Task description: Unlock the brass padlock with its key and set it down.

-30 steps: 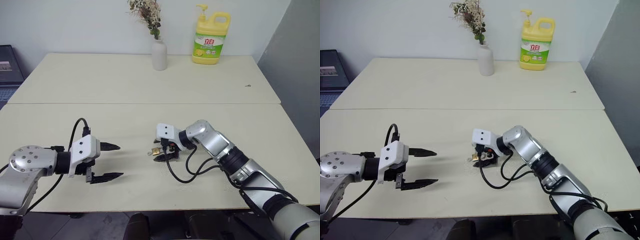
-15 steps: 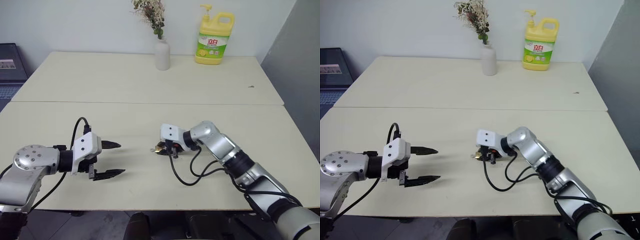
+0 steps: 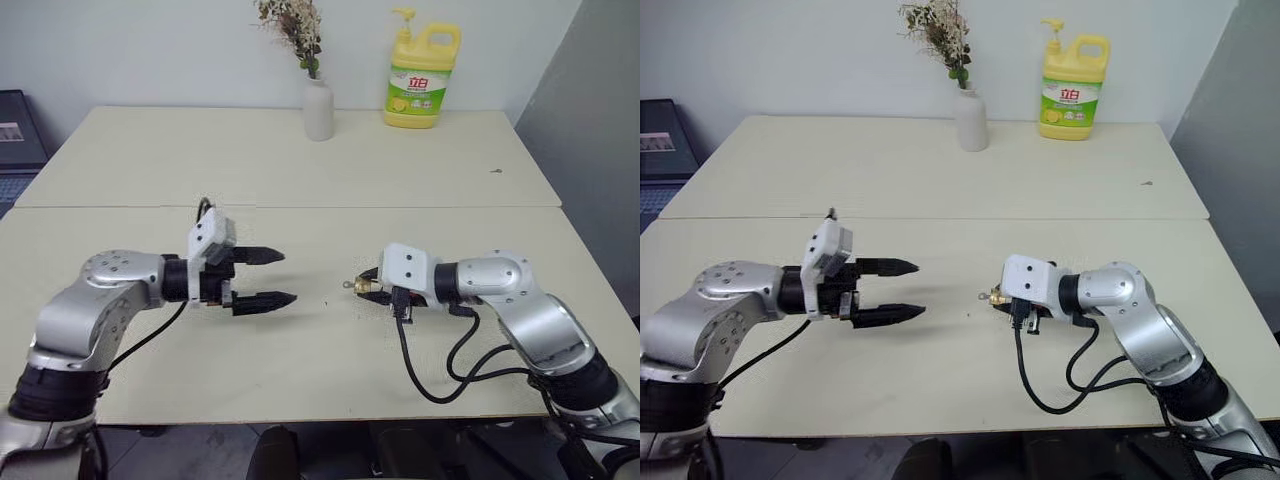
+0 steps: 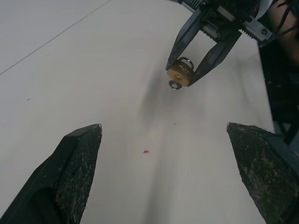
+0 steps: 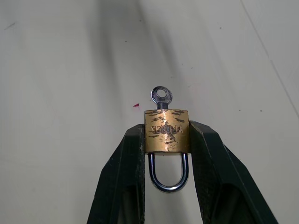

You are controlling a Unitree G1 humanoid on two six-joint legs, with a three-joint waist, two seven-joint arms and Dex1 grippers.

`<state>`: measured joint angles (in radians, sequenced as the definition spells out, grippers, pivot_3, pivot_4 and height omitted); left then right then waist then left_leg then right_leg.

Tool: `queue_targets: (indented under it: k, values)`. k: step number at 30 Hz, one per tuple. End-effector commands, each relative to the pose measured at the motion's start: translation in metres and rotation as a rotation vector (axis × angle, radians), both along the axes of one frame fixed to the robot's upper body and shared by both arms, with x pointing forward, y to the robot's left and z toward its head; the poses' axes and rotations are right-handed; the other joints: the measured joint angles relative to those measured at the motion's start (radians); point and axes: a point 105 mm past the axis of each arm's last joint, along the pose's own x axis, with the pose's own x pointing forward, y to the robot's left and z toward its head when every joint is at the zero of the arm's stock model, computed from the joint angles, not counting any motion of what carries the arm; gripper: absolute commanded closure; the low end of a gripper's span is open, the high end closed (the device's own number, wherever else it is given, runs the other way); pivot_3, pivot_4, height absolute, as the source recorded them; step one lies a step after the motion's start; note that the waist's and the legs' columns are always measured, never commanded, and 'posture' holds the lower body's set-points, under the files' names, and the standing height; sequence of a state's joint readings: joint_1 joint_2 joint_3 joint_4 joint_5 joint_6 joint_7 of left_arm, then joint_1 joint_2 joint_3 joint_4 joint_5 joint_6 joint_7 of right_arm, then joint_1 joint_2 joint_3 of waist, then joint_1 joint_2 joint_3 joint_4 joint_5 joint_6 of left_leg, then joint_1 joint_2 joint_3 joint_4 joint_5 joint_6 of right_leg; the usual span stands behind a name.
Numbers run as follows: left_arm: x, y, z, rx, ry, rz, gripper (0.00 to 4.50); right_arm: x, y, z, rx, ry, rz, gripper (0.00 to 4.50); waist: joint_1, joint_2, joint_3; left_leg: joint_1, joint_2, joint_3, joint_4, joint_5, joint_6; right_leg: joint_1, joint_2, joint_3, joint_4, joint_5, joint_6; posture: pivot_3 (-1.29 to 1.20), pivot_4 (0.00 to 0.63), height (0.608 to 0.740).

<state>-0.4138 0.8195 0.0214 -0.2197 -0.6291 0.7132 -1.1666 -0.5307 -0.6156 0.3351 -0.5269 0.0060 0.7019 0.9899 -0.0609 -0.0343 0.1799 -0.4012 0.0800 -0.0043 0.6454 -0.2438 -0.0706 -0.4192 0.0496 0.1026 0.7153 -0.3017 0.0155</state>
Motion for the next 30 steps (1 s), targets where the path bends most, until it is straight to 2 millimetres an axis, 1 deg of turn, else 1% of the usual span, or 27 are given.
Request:
queue_targets:
  k: [1, 4, 7, 14, 17, 22, 23, 25, 27, 30]
  values:
    - [-0.001, -0.013, 0.006, -0.058, 0.062, -0.054, 0.00, -0.003, 0.000, 0.021, -0.001, -0.116, 0.006, 3.57, 0.002, 0.000, 0.000, 0.000, 0.000, 0.000, 0.000, 0.000, 0.000, 0.000, 0.000, 0.000, 0.000, 0.000, 0.000, 0.00, 0.150, 0.740]
    - [-0.001, -0.018, 0.009, -0.095, 0.125, -0.081, 0.00, -0.004, 0.001, 0.025, -0.048, -0.194, 0.031, 3.57, 0.002, 0.000, 0.000, 0.000, 0.000, 0.000, 0.000, 0.000, 0.000, 0.000, 0.000, 0.000, 0.000, 0.000, 0.000, 0.00, 0.150, 0.740]
    - [0.001, -0.019, 0.008, -0.126, 0.185, -0.072, 0.00, -0.003, 0.001, 0.025, -0.088, -0.256, 0.056, 3.57, 0.002, 0.000, 0.000, 0.000, 0.000, -0.001, 0.000, 0.000, 0.000, 0.000, 0.000, 0.000, 0.000, 0.000, 0.000, 0.00, 0.150, 0.740]
    - [0.006, -0.018, 0.003, -0.152, 0.210, -0.038, 0.00, -0.002, 0.001, 0.023, -0.113, -0.347, 0.080, 3.57, 0.003, 0.000, 0.000, 0.000, 0.000, -0.001, 0.000, 0.000, 0.000, 0.000, 0.000, 0.000, 0.000, 0.000, 0.000, 0.00, 0.150, 0.740]
    - [0.004, -0.016, 0.004, -0.151, 0.201, -0.035, 0.00, 0.006, -0.001, 0.031, -0.094, -0.491, 0.036, 3.57, 0.004, 0.000, 0.000, 0.000, 0.000, -0.001, 0.000, 0.000, 0.000, 0.000, 0.000, 0.000, 0.000, 0.000, 0.000, 0.00, 0.150, 0.740]
    - [0.004, -0.011, 0.007, -0.149, 0.179, -0.021, 0.00, 0.012, -0.007, 0.040, -0.081, -0.727, -0.013, 3.57, 0.004, 0.000, 0.000, 0.000, 0.000, -0.001, 0.000, 0.000, 0.000, 0.000, 0.000, 0.000, 0.000, 0.000, 0.000, 0.00, 0.150, 0.740]
    - [0.004, -0.011, 0.008, -0.153, 0.176, -0.015, 0.00, 0.012, -0.009, 0.042, -0.083, -0.791, -0.021, 3.57, 0.004, 0.000, 0.000, 0.000, 0.000, 0.000, 0.000, 0.000, 0.000, 0.000, 0.000, 0.000, 0.000, 0.000, 0.000, 0.00, 0.150, 0.740]
    - [0.006, -0.010, 0.010, -0.161, 0.172, -0.006, 0.00, 0.013, -0.013, 0.045, -0.066, -0.857, -0.045, 3.57, 0.004, 0.000, 0.000, 0.000, 0.000, 0.000, 0.000, 0.000, 0.000, 0.000, 0.000, 0.000, 0.000, 0.000, 0.000, 0.00, 0.150, 0.740]
    - [0.009, -0.013, 0.018, -0.189, 0.148, 0.004, 0.00, 0.012, -0.014, 0.042, -0.048, -0.869, -0.050, 3.57, 0.005, 0.000, 0.000, 0.000, 0.000, 0.000, 0.000, 0.000, 0.000, 0.000, 0.000, 0.000, 0.000, 0.000, 0.000, 0.00, 0.150, 0.740]
    - [0.012, -0.021, 0.029, -0.218, 0.126, 0.004, 0.00, 0.008, -0.011, 0.043, -0.028, -0.908, -0.036, 3.57, 0.007, -0.001, 0.000, 0.000, 0.000, 0.000, 0.000, 0.000, 0.000, 0.000, 0.000, 0.000, 0.000, 0.000, 0.000, 0.00, 0.150, 0.740]
